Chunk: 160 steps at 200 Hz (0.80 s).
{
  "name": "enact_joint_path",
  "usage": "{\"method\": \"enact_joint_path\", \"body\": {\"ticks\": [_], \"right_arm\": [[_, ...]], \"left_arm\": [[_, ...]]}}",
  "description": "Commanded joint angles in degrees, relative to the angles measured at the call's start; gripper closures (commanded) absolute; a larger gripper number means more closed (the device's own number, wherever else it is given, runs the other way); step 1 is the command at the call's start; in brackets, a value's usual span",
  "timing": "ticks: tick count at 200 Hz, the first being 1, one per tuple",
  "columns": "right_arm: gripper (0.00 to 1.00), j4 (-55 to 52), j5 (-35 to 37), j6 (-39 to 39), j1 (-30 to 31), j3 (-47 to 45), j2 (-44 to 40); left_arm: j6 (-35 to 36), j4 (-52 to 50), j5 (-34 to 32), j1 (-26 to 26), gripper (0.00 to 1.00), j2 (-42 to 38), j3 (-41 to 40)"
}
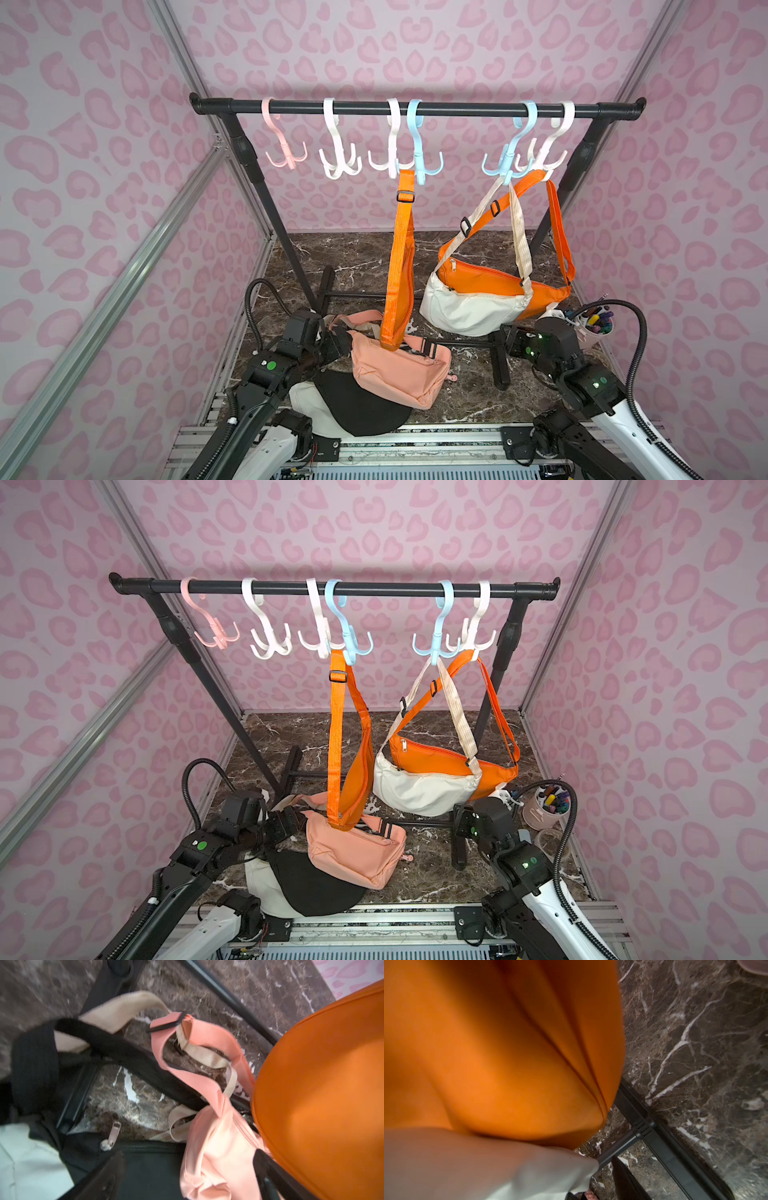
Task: Take the bag off the hook
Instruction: Place the bag inside the bag, then move the clothesline to the center of the board.
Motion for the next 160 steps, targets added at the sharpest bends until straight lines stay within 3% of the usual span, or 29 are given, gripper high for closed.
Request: {"method": "enact_joint_path", "body": {"ticks": [1, 18, 58, 89, 122, 160], "right_arm": [[0.56, -0.28, -2.2, 1.76, 0.01, -0.77, 0.25], [0.53, -2.1, -2.37, 3.03, 0.62, -0.64, 0.75], [0.48, -4.74, 1.36, 5.65, 3.29, -1.59, 0.67], [0.42, -5.44, 4.78, 7.16, 6.57, -2.34, 0.18], [0.49, -1.47, 7.0, 5.95, 4.78, -5.55, -1.82], [0.54, 7.78, -0.73, 0.88, -5.53, -5.72, 3.59]], "left_arm": [[-5.29, -5.69, 4.74, -0.02, 0.02, -0.84, -0.84], [-5.39, -5.23, 3.59, 0.2, 0.02, -0.09, 0.84], [4.21, 0.96, -13.49, 1.79, 0.02, 5.75, 8.34], [9.09, 10.58, -18.61, 4.88, 0.0, 10.47, 10.26], [11.82, 19.7, -17.89, 7.5, 0.03, 13.15, 9.76], [14.16, 26.23, -15.29, 10.48, 0.05, 15.82, 8.52]]}}
